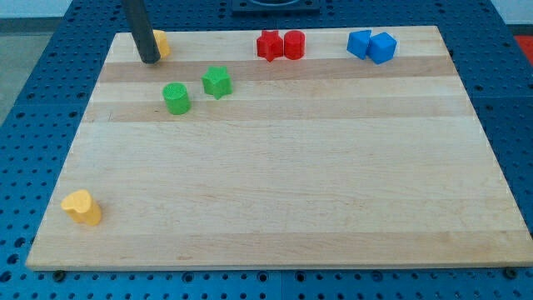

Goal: Separate the red star and red circle

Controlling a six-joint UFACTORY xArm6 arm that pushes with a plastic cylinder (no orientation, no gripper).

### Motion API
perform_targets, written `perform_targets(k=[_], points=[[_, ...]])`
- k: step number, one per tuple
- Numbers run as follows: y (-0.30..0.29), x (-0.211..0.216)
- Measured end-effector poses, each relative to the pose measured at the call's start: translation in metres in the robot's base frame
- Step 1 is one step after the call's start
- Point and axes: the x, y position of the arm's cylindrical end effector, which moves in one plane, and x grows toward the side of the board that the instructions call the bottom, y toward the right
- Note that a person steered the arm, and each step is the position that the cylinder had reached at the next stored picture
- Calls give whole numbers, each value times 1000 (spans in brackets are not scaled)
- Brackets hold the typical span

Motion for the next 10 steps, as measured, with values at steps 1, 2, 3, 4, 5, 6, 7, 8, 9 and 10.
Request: perform_targets(k=[1, 2, 3, 4, 5, 6, 7, 8, 9, 10], points=[[7, 5], [36, 9], [80, 9], [113, -5], [120, -38], [150, -49], [185, -50], [211, -46], [231, -25], [248, 3]])
